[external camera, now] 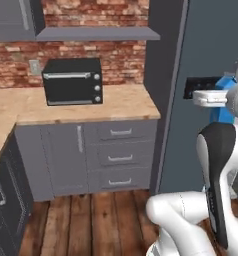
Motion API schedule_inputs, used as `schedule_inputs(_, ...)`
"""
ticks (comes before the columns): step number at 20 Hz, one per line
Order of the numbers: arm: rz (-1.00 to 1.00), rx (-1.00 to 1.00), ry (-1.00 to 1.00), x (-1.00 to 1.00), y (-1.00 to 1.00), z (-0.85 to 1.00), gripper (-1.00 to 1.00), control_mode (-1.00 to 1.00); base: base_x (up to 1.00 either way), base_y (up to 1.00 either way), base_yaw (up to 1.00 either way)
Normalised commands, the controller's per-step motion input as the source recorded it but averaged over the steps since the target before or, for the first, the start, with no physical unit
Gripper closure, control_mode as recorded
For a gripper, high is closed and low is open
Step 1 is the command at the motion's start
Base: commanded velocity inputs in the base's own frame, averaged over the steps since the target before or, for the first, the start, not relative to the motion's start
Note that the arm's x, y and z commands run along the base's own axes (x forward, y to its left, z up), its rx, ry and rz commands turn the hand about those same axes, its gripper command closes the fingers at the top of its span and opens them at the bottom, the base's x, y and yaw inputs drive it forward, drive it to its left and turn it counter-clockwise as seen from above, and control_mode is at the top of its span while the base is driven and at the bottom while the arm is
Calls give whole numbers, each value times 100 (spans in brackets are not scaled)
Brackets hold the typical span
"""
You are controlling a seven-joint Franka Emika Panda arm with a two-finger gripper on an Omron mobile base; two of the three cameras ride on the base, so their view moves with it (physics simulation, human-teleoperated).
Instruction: Take out the milk from the fridge and place it on the tray on the counter. Then take the sugar cube near the tray and place it in the tray.
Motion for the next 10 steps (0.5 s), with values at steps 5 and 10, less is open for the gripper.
schedule_inputs(5,0,0,0,0,0,0,100,100,0,0,100)
schedule_inputs(10,0,0,0,0,0,0,100,100,0,0,100)
